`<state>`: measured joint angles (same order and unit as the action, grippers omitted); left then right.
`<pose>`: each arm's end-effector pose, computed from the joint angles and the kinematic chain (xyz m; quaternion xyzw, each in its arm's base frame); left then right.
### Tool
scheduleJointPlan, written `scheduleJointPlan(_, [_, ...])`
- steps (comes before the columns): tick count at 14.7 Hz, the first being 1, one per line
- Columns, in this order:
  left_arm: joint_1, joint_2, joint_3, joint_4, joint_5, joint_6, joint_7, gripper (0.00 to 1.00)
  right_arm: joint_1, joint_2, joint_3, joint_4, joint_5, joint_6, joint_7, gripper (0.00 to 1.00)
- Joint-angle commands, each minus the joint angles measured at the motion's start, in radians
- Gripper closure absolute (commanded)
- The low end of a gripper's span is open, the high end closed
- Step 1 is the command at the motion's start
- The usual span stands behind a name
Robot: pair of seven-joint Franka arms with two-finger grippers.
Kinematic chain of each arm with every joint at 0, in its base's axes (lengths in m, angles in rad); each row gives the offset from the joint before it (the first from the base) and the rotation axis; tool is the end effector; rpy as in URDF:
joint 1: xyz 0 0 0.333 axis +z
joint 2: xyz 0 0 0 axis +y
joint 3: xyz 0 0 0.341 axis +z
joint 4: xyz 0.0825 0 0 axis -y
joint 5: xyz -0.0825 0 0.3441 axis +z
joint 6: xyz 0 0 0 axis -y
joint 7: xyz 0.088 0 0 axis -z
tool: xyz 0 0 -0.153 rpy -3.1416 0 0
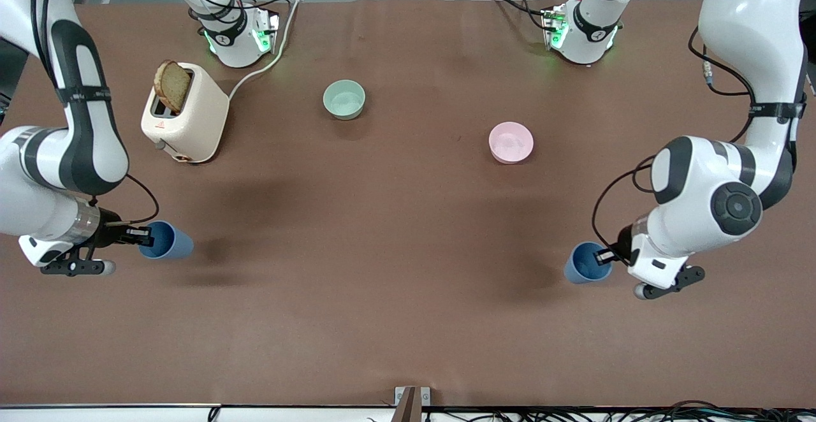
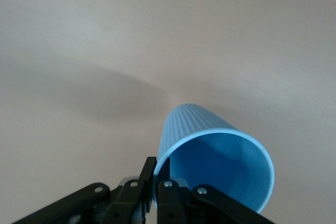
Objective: Stack blue cups with both arms
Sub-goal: 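Carry the right cup toward the middle while the left gripper brings its cup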
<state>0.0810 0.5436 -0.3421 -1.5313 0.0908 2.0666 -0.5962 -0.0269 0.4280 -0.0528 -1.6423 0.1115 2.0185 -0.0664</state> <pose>0.6617 -0.1325 0.3506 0.9844 0.1693 -0.0087 0.0474 0.6375 -0.0361 0.3599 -0.9985 0.0299 0.0225 0.0403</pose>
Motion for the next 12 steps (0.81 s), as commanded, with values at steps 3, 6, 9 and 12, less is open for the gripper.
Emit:
scheduleJointPlan(3, [-0.129,-0.004,-0.106,-0.021,0.018,-0.007,-0.244,1.0,0.155,-0.009,-0.001,0.082,0.01,-0.103,0.285,0.99])
scheduleJointPlan(6, [-0.283,0.024,-0.101,-0.016,0.018,0.009,-0.38,1.0,0.254,-0.008,-0.001,0.085,0.019,-0.089,0.385,0.99])
scheduleJointPlan(9, [-0.38,0.055,-0.101,-0.013,0.018,0.049,-0.457,1.0,0.297,-0.005,-0.002,0.09,0.12,-0.072,0.384,0.99])
scheduleJointPlan(12, [-0.447,0.082,-0.1,-0.015,0.032,0.087,-0.528,0.99,0.34,-0.005,-0.004,0.09,0.123,-0.063,0.427,0.99])
